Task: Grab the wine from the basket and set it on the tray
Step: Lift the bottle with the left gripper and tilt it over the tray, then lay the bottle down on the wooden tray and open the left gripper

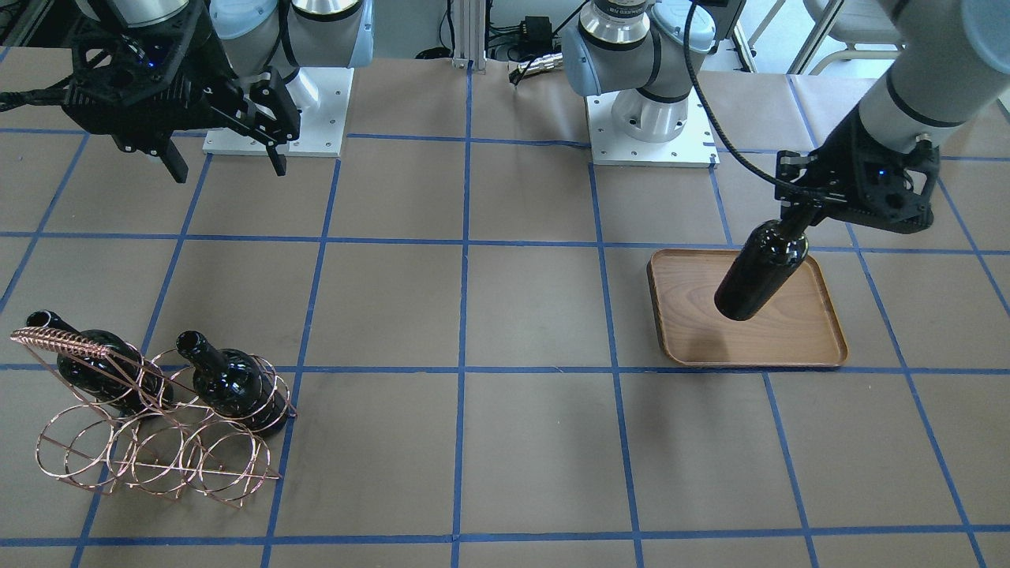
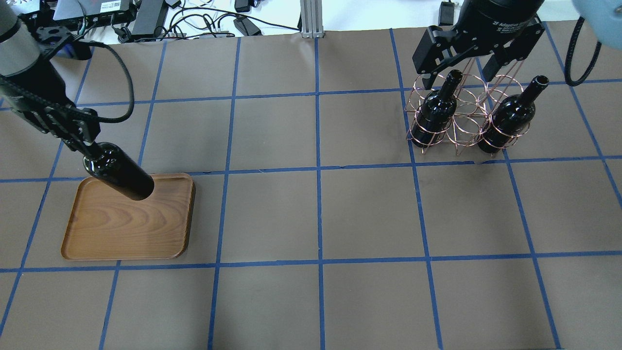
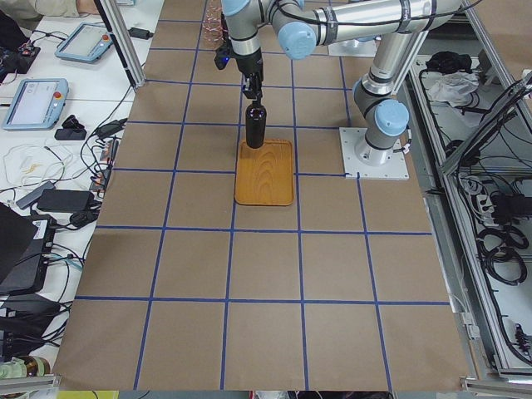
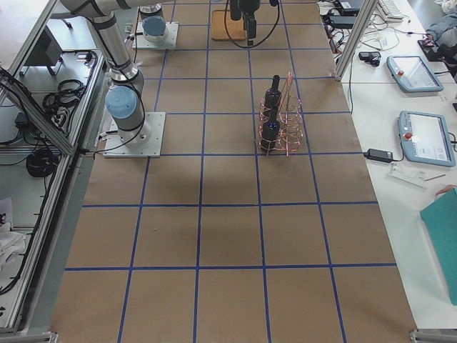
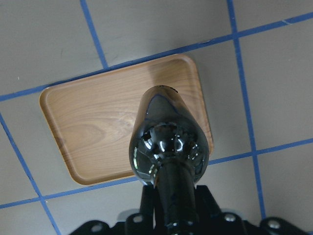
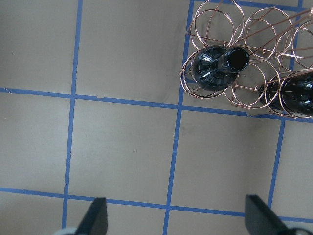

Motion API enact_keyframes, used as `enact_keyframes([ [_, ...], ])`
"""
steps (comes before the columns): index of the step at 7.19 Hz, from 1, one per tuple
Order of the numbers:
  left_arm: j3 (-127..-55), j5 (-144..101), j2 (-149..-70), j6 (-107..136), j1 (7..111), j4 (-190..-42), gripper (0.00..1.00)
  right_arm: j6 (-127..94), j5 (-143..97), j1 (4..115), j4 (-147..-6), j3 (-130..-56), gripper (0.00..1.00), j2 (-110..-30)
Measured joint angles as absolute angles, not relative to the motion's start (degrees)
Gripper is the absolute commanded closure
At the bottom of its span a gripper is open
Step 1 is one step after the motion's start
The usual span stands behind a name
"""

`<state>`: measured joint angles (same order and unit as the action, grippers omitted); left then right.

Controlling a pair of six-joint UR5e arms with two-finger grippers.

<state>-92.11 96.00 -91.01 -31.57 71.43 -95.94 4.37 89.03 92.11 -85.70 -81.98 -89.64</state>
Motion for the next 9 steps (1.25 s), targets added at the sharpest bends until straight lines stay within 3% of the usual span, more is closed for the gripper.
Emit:
enact_keyframes([
  [5, -97.51, 96.09, -93.62, -35.56, 66.06, -89.58, 1.0, 4.3, 88.97, 92.11, -85.84, -82.18, 0.0, -89.65],
  [6, -97.7, 96.15, -93.99, -35.63, 66.04, -89.47, 0.68, 4.3, 88.95, 92.11, -85.84, -82.18, 0.0, -89.65],
  [7, -97.86, 96.2, -94.22, -35.69, 65.98, -89.44, 0.29, 4.3, 88.95, 92.11, -85.81, -82.18, 0.0, -89.65],
  [8, -97.91, 96.23, -94.28, -35.61, 65.95, -89.41, 0.0, 4.31, 88.95, 92.11, -85.79, -82.18, 0.0, -89.65],
  [9, -97.89, 96.26, -94.29, -35.36, 65.93, -89.38, 0.0, 4.33, 88.94, 92.11, -85.78, -82.18, 0.0, -89.65],
])
